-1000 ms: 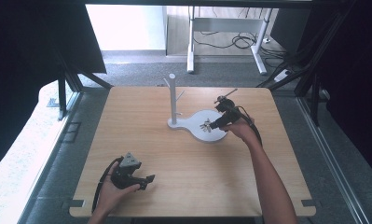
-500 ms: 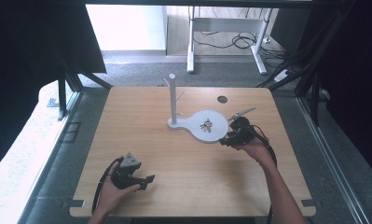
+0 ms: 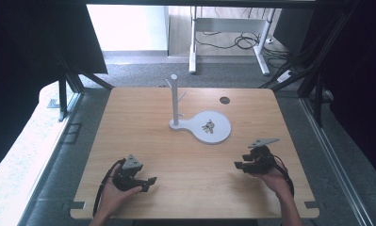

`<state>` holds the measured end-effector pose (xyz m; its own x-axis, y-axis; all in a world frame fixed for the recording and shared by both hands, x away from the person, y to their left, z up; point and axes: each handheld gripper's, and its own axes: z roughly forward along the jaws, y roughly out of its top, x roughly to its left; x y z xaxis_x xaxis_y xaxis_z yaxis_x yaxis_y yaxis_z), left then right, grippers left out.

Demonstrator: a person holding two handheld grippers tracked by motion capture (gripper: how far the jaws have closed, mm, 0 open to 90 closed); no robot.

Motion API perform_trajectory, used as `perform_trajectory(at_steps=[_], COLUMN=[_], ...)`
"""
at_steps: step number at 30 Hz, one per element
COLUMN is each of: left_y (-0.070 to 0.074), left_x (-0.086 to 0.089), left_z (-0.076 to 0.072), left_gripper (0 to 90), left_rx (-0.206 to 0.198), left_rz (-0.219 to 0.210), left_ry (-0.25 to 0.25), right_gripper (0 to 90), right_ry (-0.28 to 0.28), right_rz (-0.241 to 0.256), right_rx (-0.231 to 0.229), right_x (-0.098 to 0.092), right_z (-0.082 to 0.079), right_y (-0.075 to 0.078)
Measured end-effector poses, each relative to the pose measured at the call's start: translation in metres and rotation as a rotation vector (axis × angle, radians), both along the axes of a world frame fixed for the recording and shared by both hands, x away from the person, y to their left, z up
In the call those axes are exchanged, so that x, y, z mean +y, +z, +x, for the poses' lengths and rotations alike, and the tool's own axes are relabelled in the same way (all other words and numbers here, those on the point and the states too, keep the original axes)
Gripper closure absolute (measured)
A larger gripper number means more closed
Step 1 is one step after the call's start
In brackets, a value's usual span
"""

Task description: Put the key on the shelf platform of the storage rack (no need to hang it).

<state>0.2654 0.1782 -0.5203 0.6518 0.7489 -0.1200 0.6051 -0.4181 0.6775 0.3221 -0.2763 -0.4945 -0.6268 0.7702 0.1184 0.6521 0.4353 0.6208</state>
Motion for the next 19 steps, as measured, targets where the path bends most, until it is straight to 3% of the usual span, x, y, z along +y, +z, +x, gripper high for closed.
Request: perform_trajectory(at_steps=[2, 5, 8, 11, 15, 19], left_y=[0.000, -0.001, -0.001, -0.001, -0.001, 0.000], left_x=[0.000, -0.001, -0.003, -0.006, -0.005, -0.002], left_z=[0.000, 0.000, 0.000, -0.001, 0.000, 0.000], left_gripper=[22.4, 22.4, 22.4, 22.4, 22.4, 22.4], left_rx=[0.000, 0.001, 0.006, 0.014, 0.013, 0.008], left_rz=[0.001, 0.002, -0.001, -0.017, -0.014, -0.018], left_ry=[0.001, 0.000, -0.011, -0.030, -0.029, -0.016], right_gripper=[48.4, 48.4, 48.5, 48.3, 47.4, 46.9], right_ry=[-0.014, -0.025, -0.038, -0.039, -0.038, -0.056], right_rz=[0.005, -0.027, -0.003, -0.007, -0.007, -0.002], right_rx=[0.000, -0.011, -0.017, -0.028, -0.077, -0.072], right_x=[-0.006, -0.011, -0.015, -0.015, -0.010, -0.008], right_z=[-0.006, -0.010, -0.012, -0.012, -0.013, -0.010], right_y=[-0.006, -0.011, -0.011, -0.012, -0.016, -0.023])
